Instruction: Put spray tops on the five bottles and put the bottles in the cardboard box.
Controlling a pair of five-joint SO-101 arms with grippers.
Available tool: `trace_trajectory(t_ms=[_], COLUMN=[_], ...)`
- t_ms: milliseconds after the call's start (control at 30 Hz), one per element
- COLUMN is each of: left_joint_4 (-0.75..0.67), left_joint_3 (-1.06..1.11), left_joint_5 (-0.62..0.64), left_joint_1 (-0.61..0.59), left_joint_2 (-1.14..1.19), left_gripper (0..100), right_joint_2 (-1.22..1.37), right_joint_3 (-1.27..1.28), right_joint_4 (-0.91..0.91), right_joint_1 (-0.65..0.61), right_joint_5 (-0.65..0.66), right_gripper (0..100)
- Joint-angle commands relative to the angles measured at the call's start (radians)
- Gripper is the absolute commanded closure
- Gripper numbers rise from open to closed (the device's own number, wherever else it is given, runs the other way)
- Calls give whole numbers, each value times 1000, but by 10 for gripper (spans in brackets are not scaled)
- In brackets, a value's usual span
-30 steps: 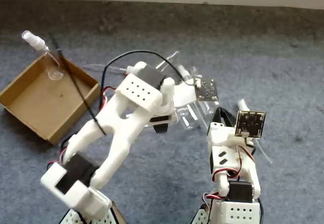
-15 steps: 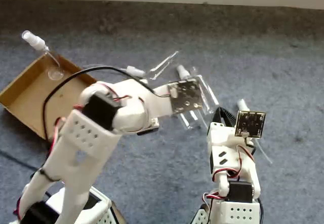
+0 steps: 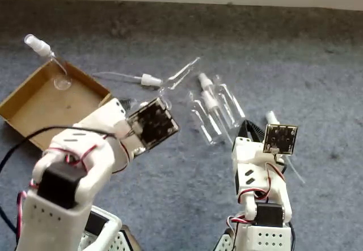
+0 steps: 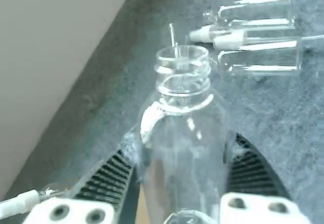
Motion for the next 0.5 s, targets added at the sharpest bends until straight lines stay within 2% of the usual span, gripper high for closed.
trace_trajectory(t_ms=[0, 133, 300, 467], left_joint_4=[-147, -290, -385, -483], left_joint_3=[160, 318, 395, 447], left_joint_5=[14, 34, 218, 368], left_joint_1=[-25, -82, -177, -176], left_joint_2=[-200, -305, -317, -326], left_gripper=[944, 944, 944, 944], right_joint_2=[-10, -10, -12, -12], right_joint_3=[124, 120, 116, 114], right_joint_4=[5, 1, 1, 4], right_joint_1=[5, 10, 12, 12], right_joint_5=[2, 2, 5, 150], right_gripper=[995, 995, 995, 995])
